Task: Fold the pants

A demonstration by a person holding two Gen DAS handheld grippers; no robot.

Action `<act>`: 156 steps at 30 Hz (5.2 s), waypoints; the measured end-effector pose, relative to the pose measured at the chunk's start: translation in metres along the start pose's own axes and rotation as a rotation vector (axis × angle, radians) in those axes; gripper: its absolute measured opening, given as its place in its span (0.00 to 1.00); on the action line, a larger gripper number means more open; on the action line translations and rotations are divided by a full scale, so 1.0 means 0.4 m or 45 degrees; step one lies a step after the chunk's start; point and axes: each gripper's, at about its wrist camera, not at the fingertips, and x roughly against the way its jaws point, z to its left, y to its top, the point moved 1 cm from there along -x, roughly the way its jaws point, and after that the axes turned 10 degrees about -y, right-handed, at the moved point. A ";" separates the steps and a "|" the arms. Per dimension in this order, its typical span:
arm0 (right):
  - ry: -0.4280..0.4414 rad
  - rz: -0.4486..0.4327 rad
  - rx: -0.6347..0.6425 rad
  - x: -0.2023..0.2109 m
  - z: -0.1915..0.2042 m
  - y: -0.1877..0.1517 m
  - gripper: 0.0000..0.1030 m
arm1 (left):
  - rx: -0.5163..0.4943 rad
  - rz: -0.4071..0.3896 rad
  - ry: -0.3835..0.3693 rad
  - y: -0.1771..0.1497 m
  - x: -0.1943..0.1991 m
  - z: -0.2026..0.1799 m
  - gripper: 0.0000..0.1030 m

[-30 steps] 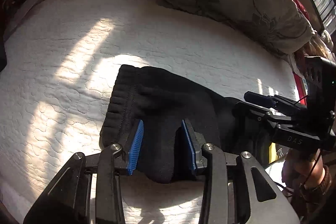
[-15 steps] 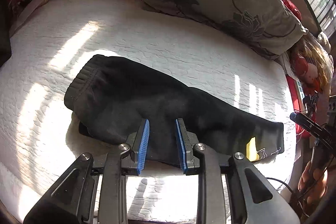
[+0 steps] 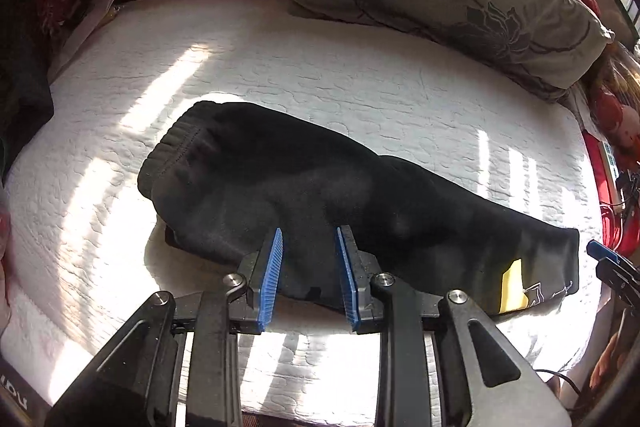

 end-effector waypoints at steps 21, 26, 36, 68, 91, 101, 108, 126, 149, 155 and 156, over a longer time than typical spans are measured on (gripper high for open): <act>0.082 0.266 0.444 -0.407 0.340 0.198 0.84 | -0.012 0.309 -0.135 0.261 -0.156 0.283 0.62; 0.024 0.353 0.645 -0.462 0.408 0.163 0.83 | 0.045 0.461 -0.207 0.236 -0.250 0.287 0.62; -0.083 0.236 0.673 -0.401 0.444 0.161 0.14 | 0.198 0.293 -0.282 0.146 -0.173 0.315 0.23; -0.115 0.049 -0.075 -0.082 0.046 0.147 0.87 | 0.031 -0.073 -0.083 0.034 0.093 0.124 0.54; 0.197 0.170 -0.502 -0.086 -0.394 -0.076 0.92 | 0.408 0.528 -0.564 -0.248 -0.244 -0.570 0.58; 0.265 0.322 -0.365 -0.156 -0.365 -0.011 0.66 | 0.615 0.508 -0.568 -0.254 -0.260 -0.562 0.63; 0.387 0.296 -0.441 -0.170 -0.370 -0.020 0.89 | 0.770 0.494 -0.571 -0.282 -0.247 -0.547 0.64; 0.564 0.367 -0.644 -0.197 -0.500 -0.065 0.22 | 0.867 0.466 -0.559 -0.236 -0.285 -0.595 0.43; 0.394 0.306 -0.503 -0.190 -0.391 -0.064 0.23 | 0.919 0.641 -0.763 -0.236 -0.343 -0.564 0.05; 0.298 0.253 -0.428 -0.143 -0.325 -0.053 0.14 | 0.862 0.650 -0.806 -0.227 -0.322 -0.559 0.04; 0.329 0.244 -0.437 -0.132 -0.316 -0.053 0.14 | 0.857 0.646 -0.824 -0.226 -0.313 -0.556 0.04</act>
